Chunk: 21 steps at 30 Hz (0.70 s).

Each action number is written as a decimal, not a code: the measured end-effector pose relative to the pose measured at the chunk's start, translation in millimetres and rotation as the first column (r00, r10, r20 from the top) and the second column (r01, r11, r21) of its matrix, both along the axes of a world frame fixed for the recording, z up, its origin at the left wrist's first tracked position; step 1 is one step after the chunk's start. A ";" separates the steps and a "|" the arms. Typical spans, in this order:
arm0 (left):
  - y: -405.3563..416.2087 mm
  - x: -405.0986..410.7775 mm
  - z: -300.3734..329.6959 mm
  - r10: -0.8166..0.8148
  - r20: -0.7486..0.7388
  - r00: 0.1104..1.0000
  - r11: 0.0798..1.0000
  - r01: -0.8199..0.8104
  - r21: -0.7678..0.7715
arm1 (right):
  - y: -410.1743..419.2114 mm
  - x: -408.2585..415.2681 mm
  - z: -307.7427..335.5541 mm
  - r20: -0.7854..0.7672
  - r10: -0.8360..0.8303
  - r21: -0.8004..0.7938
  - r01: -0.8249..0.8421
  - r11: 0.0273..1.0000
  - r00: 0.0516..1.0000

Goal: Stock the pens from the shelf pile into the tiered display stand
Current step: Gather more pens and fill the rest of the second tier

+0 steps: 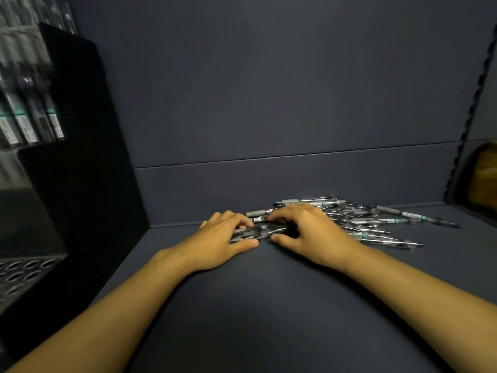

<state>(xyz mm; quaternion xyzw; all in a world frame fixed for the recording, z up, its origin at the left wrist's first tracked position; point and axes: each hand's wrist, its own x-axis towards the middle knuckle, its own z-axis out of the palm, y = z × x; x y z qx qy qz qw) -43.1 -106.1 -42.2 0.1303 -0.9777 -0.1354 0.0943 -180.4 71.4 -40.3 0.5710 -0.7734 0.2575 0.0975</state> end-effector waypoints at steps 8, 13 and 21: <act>4.4 -8.9 -3.9 0.006 -0.025 1.000 0.997 -0.008 -0.075 | 0.2 2.3 -0.7 0.019 0.016 0.017 -0.016 1.000 1.000; -6.3 -18.5 7.6 0.023 0.078 0.997 1.000 -0.024 0.001 | -0.9 1.6 3.9 0.006 0.017 0.003 -0.017 1.000 1.000; 6.0 -15.4 2.4 0.025 -0.026 0.999 1.000 -0.025 0.000 | 3.8 1.5 4.9 0.024 0.017 -0.029 -0.016 0.999 1.000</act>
